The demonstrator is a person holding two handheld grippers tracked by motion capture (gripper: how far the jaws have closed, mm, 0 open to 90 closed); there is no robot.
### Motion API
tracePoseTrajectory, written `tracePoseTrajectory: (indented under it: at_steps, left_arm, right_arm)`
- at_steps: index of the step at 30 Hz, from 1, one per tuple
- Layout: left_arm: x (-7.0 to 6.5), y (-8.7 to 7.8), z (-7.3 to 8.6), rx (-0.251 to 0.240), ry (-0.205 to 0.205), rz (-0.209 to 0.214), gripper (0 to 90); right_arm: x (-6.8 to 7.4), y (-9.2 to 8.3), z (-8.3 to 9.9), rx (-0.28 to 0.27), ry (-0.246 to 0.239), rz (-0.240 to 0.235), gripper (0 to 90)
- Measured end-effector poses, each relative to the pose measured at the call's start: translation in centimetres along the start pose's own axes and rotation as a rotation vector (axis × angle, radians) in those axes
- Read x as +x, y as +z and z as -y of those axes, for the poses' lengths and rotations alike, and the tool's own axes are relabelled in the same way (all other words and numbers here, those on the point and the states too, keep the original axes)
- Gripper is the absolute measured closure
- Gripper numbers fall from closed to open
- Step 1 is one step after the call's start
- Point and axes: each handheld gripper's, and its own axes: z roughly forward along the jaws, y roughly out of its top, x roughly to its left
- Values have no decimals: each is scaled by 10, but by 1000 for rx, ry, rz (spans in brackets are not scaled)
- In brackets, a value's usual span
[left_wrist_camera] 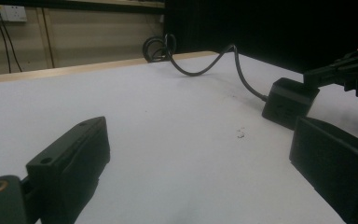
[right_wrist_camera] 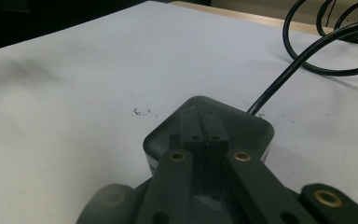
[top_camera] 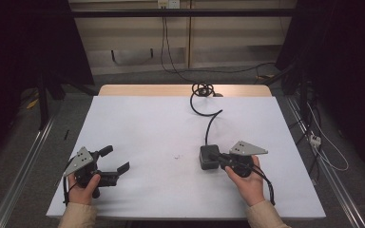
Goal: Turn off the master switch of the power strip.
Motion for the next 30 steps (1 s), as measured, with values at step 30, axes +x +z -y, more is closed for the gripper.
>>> tracePoseTrajectory:
  at_steps: [30]
  left_arm:
    - [-1,0,0,2,1,-3,49]
  right_arm:
    - [1,0,0,4,-4,11,900]
